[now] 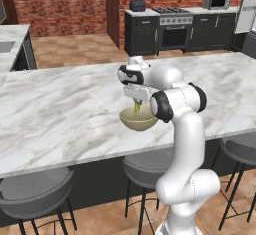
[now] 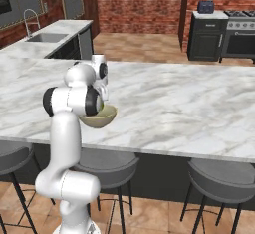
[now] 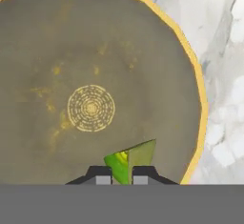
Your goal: There is a bowl on the dining counter. Grab a lemon wedge from the fridge and place it in the bowl. Then get the liquor bottle and glass cup from the cabinet and place them next to the bowl.
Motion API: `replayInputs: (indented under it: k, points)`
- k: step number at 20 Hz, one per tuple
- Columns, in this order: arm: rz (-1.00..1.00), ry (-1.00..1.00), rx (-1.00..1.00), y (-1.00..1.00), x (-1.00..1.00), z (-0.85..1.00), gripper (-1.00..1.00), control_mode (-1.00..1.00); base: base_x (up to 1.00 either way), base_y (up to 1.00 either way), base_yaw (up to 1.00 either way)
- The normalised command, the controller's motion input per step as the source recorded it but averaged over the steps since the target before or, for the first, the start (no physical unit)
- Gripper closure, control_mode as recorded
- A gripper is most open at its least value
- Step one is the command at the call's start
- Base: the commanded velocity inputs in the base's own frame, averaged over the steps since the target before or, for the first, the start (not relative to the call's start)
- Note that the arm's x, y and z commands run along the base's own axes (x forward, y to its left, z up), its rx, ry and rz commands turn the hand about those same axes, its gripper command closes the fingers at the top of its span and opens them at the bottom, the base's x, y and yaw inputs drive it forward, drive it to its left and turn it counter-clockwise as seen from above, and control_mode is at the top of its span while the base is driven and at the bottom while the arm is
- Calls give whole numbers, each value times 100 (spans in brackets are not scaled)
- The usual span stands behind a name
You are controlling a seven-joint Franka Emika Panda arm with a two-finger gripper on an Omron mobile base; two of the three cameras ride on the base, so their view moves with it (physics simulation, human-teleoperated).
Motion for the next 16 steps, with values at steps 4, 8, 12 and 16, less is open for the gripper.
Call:
replayInputs:
  k: [4, 8, 12, 16]
  points:
    - [0, 2, 0, 0, 13, -45, 100, -100, 0, 0, 0]
    - [0, 0, 0, 0, 1, -17, 100, -100, 0, 0, 0]
    - [0, 0, 0, -1, -17, -1, 100, -100, 0, 0, 0]
    - [0, 0, 0, 0, -31, 0, 100, -100, 0, 0, 0]
